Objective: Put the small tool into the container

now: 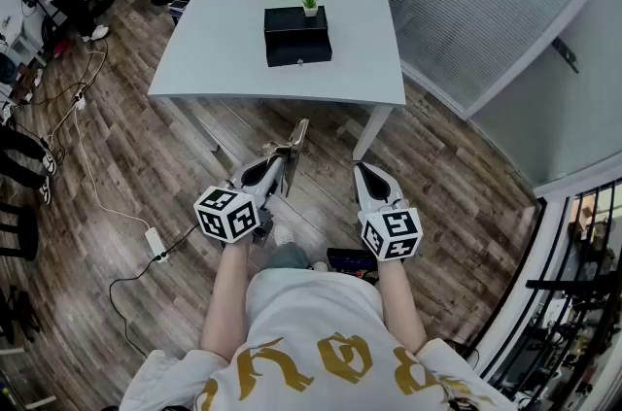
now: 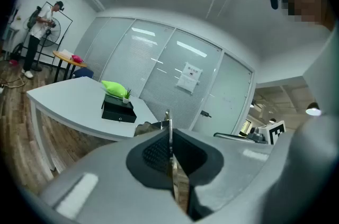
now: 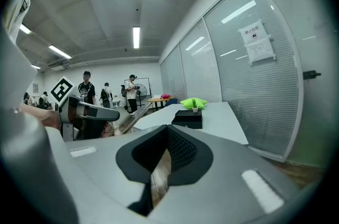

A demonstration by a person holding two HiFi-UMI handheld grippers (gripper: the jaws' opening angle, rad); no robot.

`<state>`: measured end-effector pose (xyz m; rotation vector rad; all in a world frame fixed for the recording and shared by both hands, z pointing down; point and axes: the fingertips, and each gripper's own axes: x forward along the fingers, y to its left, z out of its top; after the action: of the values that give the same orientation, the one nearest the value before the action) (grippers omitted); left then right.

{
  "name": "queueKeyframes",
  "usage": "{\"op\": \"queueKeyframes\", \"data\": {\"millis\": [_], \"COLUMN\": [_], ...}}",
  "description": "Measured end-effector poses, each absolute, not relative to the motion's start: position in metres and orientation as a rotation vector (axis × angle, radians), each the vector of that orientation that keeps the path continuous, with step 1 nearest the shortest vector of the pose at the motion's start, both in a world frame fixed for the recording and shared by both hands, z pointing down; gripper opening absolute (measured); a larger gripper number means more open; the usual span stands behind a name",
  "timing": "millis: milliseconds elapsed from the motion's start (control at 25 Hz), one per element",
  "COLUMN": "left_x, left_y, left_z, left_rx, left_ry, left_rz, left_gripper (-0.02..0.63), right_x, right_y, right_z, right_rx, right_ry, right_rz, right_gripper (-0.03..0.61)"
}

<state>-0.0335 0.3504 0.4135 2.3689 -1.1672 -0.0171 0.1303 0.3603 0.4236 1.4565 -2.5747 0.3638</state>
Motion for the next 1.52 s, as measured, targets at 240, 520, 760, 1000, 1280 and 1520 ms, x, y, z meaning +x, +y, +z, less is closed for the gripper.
{"op": "queueKeyframes", "data": {"millis": [240,520,760,1000,1280,1520], "left_x": [-0.038,-0.04,-0.054,-0.064,-0.083,-0.107], "left_y": [0.353,0.341,0.307,0.234,0.086,-0.023], "left_z": [0.411,0.415,0.425,0.447,0.462,0.463], "left_rx": [2.344,2.312,2.276,2.265,2.262,2.303], "left_ry": [-1.194,-1.224,-1.241,-1.206,-1.132,-1.098], "left_rz": [-0.034,-0.06,-0.091,-0.079,-0.062,0.023], "left_gripper": [0.005,0.005,0.005,0.005,0.005,0.005], "right_x": [0.144,0.15,0.141,0.135,0.101,0.072], "right_y": [0.364,0.348,0.312,0.245,0.101,-0.008], "right_z": [0.419,0.422,0.434,0.454,0.46,0.468], "right_rx": [1.471,1.462,1.473,1.511,1.502,1.507], "right_ry": [-2.568,-2.608,-2.55,-2.509,-2.469,-2.427], "right_rz": [0.352,0.416,0.38,0.413,0.412,0.423], "right_gripper": [0.02,0.021,0.021,0.021,0.021,0.021]}}
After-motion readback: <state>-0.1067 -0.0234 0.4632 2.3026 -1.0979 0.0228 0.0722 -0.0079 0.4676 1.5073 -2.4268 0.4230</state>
